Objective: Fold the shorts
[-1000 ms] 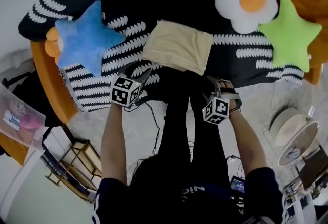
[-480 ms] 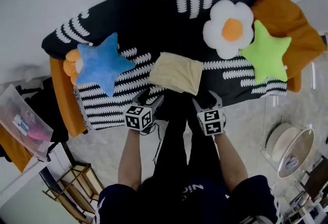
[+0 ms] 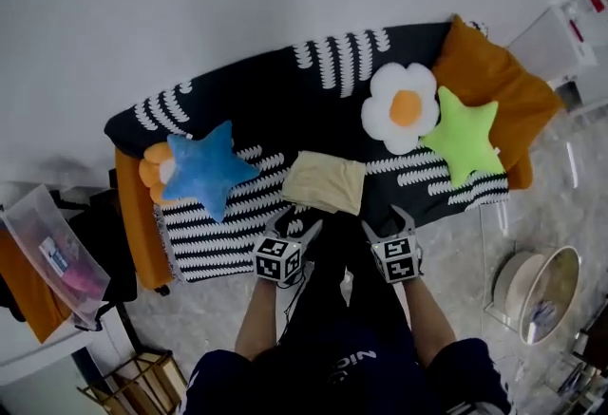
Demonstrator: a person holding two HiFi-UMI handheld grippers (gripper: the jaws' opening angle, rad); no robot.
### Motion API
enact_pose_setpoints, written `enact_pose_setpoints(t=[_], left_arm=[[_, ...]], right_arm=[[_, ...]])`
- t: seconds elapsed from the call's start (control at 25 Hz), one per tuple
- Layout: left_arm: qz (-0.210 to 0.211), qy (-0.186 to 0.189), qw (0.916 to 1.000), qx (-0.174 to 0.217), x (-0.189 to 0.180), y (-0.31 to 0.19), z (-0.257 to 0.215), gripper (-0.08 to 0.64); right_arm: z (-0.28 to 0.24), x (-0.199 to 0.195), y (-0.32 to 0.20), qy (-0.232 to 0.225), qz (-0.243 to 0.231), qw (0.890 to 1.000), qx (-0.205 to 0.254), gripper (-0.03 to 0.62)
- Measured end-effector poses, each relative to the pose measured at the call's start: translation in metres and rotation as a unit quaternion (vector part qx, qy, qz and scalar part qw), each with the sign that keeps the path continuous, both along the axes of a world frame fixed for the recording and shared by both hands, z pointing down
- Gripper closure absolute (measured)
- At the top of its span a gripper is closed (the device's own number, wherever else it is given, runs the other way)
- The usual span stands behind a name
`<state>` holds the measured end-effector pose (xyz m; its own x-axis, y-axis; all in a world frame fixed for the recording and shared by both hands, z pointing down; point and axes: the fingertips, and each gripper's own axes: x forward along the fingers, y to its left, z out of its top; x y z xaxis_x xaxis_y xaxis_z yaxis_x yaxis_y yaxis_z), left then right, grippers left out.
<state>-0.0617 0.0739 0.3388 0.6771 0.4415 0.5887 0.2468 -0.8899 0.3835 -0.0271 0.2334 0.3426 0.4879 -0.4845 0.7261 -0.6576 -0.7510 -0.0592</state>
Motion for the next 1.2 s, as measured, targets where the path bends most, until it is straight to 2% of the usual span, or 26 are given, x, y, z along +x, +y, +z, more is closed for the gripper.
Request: enact_pose_setpoints(t=[0.16,0.36,0.6,0.72,0.84,0.92,1.0,1.2], left_arm=[[-0.008,0.027,0.9995,-0.013,0.0,0.002,-0.032,0.261],[0.01,0.054,0.9984,0.016,-0.007,0.02,-0.06,0.261],[0.027,0.086,0.9959,0.012,-0.009,0.028,-0.091,0.261],[0.018,0.105,0.9942,0.019,-0.004,0.023,-0.108,0.262],[0.012,0.116,0.9922,0.044,0.0,0.018,-0.124,0.262],[0.018,0.133,0.9896,0.054,0.004,0.019,-0.139,0.262],[0.021,0.16,0.9859,0.046,0.009,0.024,-0.159,0.262],[0.011,0.234,0.9714,0.041,0.031,0.03,-0.218,0.262]], right_arm=[[-0.027,-0.008,0.009,0.013,0.031,0.999,0.01,0.285],[-0.052,-0.015,0.009,0.037,0.04,0.998,0.022,0.291],[-0.077,-0.024,0.006,0.054,0.06,0.996,0.034,0.291],[-0.096,-0.023,0.006,0.08,0.059,0.994,0.043,0.291],[-0.116,-0.024,0.014,0.105,0.059,0.992,0.047,0.307],[-0.13,-0.021,0.021,0.123,0.066,0.989,0.051,0.307],[-0.148,-0.014,0.028,0.146,0.074,0.985,0.059,0.307],[-0.198,0.012,0.031,0.205,0.079,0.971,0.092,0.305]])
